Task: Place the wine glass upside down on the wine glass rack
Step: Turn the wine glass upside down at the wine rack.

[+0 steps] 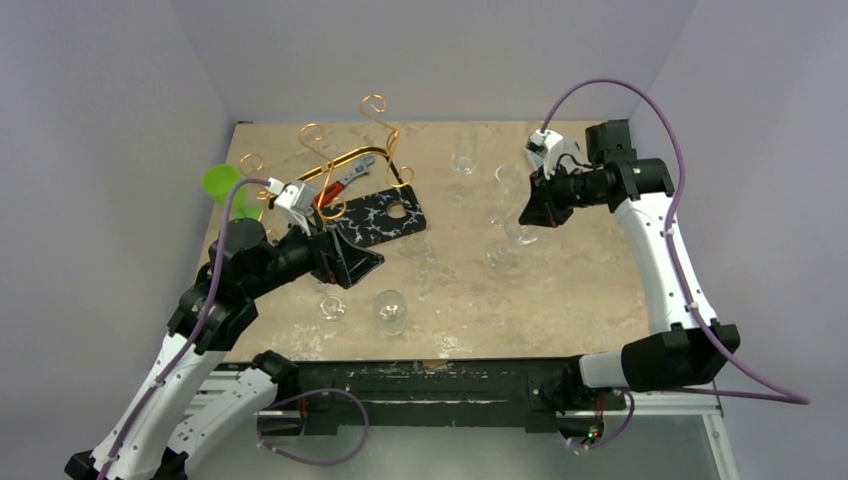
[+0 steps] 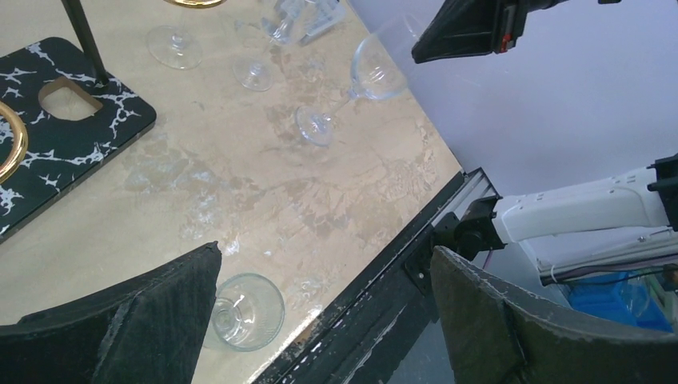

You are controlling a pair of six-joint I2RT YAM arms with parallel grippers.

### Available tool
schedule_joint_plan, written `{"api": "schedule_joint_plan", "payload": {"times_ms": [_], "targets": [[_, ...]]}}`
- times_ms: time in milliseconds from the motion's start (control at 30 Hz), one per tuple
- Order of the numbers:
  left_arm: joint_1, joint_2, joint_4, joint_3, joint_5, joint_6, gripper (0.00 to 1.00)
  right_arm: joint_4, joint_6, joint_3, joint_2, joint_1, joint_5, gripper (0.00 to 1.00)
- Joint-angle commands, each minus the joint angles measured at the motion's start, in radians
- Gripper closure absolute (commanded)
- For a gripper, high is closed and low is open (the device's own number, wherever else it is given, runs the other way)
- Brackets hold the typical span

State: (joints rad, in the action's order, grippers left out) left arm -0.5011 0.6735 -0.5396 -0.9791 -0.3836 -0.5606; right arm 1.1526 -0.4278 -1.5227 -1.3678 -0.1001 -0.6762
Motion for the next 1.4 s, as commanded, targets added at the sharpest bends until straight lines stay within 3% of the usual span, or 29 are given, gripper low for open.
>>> {"api": "schedule_joint_plan", "payload": {"times_ms": [0, 1367], "targets": [[-0.017, 0.011, 0.033, -0.044, 0.056, -0.024, 0.0, 0.001, -0.004, -0.071, 0.001, -0.006, -0.067, 1.0], [-0.157, 0.177, 0.17, -0.071, 0.257, -0.176, 0.0, 0.058, 0.091, -0.408, -0.139, -0.043, -0.168, 1.0]]}}
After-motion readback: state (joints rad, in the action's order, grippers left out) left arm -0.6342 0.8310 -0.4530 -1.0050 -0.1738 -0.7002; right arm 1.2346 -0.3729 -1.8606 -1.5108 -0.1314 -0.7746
